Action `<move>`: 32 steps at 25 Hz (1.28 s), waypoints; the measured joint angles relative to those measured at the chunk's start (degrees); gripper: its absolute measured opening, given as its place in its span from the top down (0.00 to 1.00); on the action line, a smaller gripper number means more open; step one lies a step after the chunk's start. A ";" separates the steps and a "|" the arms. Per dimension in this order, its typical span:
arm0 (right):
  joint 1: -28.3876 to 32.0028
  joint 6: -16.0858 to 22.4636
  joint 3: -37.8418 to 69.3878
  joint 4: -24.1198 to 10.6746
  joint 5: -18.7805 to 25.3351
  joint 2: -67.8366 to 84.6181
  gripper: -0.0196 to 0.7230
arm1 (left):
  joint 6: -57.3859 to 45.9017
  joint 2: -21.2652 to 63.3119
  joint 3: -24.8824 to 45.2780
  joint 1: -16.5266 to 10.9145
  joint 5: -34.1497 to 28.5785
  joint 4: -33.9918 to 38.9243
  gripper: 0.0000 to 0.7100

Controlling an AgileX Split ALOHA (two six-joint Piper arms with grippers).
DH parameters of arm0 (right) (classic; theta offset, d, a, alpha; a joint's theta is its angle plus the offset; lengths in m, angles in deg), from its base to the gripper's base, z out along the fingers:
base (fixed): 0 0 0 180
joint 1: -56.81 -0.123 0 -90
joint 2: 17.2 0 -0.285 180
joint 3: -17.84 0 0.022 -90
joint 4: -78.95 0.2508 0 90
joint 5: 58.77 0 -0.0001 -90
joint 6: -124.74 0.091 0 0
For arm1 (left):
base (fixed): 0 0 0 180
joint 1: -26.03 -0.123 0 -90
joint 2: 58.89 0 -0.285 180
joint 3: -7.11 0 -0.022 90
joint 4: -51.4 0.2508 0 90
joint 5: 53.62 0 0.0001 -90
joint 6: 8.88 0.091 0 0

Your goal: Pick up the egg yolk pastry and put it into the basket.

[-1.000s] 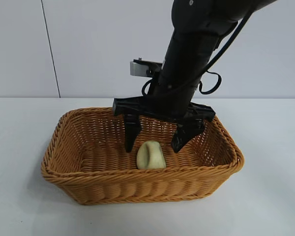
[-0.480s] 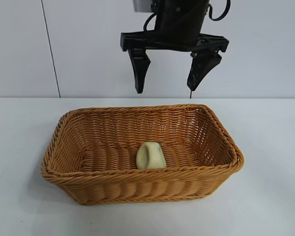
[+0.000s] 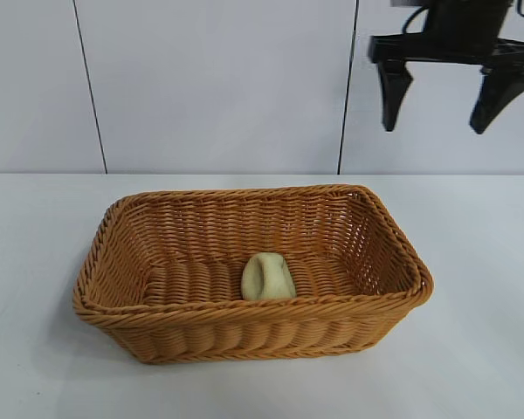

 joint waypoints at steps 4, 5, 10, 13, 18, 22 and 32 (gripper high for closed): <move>0.36 -1.35 3.31 0.36 -0.06 0.60 0.04 | 0.00 0.00 0.00 0.00 0.00 0.00 0.05; 0.05 -1.56 4.75 0.50 -0.06 0.98 0.04 | 0.00 0.00 0.00 0.00 0.00 0.00 0.05; -2.24 -2.44 14.44 0.94 0.08 6.52 0.04 | 0.00 0.00 0.00 0.00 0.00 0.00 0.05; -3.20 -2.78 19.91 1.35 0.08 11.47 0.04 | 0.00 0.00 0.00 0.00 0.00 0.00 0.05; -3.44 -2.86 31.51 1.35 0.08 22.99 0.04 | 0.00 0.00 0.00 0.00 0.00 0.00 0.05; -3.44 -3.36 40.84 1.65 0.08 34.21 0.04 | 0.00 0.00 0.00 0.00 0.00 0.00 0.05; -3.44 -8.53 65.95 2.05 -6.05 63.77 0.04 | 0.00 0.00 0.00 0.00 0.00 0.00 0.05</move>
